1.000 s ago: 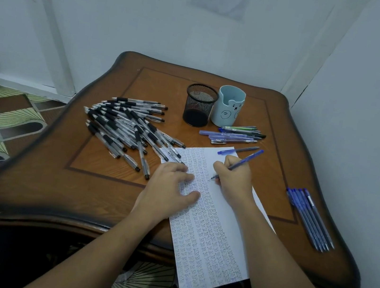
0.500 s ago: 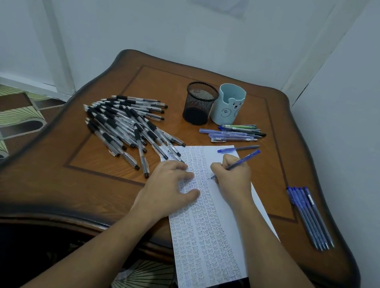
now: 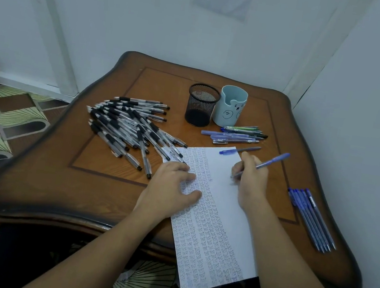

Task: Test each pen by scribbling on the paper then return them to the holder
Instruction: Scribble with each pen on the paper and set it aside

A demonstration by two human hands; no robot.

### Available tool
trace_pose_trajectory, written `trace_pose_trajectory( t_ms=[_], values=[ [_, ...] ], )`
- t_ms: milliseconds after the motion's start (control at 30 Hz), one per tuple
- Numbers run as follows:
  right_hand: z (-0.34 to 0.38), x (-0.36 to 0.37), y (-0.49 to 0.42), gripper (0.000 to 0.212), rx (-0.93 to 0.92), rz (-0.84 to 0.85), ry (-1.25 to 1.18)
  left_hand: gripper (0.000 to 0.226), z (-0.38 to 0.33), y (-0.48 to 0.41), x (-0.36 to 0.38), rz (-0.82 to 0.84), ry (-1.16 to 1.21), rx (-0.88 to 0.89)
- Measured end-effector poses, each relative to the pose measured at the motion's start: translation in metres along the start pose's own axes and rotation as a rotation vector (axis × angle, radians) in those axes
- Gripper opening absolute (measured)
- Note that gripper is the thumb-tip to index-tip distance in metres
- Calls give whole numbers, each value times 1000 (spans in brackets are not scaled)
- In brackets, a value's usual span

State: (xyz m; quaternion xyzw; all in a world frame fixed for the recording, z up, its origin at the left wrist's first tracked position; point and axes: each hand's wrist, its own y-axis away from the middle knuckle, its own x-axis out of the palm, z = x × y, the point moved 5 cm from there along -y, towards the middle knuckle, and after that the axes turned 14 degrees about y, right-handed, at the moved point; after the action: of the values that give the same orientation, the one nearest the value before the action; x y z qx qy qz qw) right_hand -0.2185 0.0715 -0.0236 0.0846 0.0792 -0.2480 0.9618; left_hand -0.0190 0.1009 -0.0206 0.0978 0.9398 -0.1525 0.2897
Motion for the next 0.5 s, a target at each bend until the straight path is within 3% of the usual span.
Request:
trace_pose_trajectory(
  t_ms=[500],
  values=[
    [9,4,7,28,74,105,110,50,0,0,0,5,-6,-11]
  ],
)
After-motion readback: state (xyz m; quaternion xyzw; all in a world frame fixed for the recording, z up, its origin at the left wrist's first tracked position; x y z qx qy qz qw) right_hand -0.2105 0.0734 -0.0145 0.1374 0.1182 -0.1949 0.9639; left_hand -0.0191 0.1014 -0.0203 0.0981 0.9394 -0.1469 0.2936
